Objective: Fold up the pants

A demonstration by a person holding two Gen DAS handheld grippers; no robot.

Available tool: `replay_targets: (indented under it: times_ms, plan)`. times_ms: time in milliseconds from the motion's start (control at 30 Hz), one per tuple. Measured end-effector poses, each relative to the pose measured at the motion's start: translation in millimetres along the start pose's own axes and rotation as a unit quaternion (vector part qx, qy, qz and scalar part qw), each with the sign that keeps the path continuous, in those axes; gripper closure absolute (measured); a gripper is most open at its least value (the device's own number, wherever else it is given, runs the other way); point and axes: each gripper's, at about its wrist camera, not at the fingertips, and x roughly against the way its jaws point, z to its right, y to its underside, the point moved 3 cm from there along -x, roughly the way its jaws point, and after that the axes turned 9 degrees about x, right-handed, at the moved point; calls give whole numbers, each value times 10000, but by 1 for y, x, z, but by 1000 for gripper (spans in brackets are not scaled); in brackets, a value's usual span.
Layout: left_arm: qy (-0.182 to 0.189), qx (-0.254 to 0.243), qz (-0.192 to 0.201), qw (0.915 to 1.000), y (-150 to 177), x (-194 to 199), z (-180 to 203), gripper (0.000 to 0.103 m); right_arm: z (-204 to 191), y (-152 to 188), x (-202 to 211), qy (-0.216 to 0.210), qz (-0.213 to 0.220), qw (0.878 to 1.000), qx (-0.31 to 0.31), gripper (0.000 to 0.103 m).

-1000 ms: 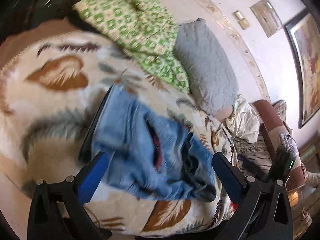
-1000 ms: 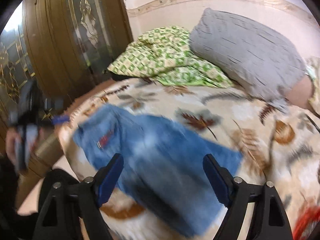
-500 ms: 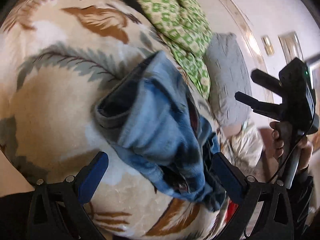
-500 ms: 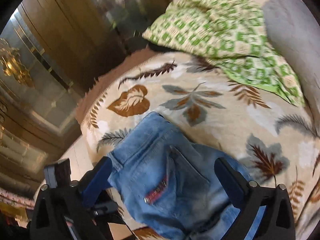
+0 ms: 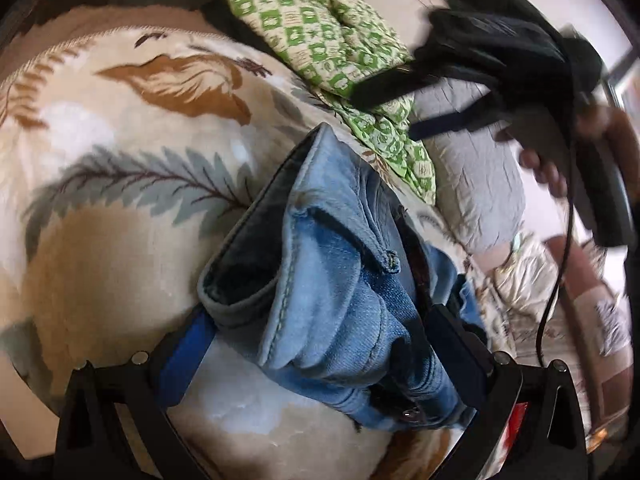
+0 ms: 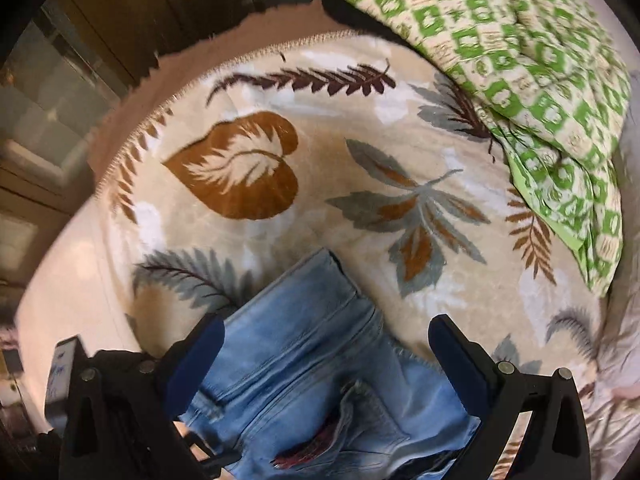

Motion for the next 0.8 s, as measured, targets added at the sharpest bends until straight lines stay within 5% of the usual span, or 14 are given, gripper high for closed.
replay_targets:
  times_ms: [400, 467, 533, 733, 767, 800]
  plan:
    - [100, -84, 297, 9995, 1, -1, -1, 0, -2, -36, -56, 79, -1079, 9940, 164, 3]
    - [118, -73, 319, 9994, 2, -1, -1, 0, -2, -37, -63, 167, -1202, 9924, 217, 20]
    - [125, -65, 337, 9993, 3, -1, -1, 0, 0, -37, -69, 250, -1287, 9911, 238, 48]
    - [128, -46, 368, 9992, 4, -1, -1, 0, -12, -36, -77, 345, -1360, 9881, 638, 74]
    - [120, -34, 388, 9992, 4, -1, -1, 4, -15, -36, -76, 379, -1328, 9883, 654, 76]
    - [6, -40, 481, 9988, 3, 2, -2, 36, -15, -35, -75, 414, -1296, 9884, 679, 79]
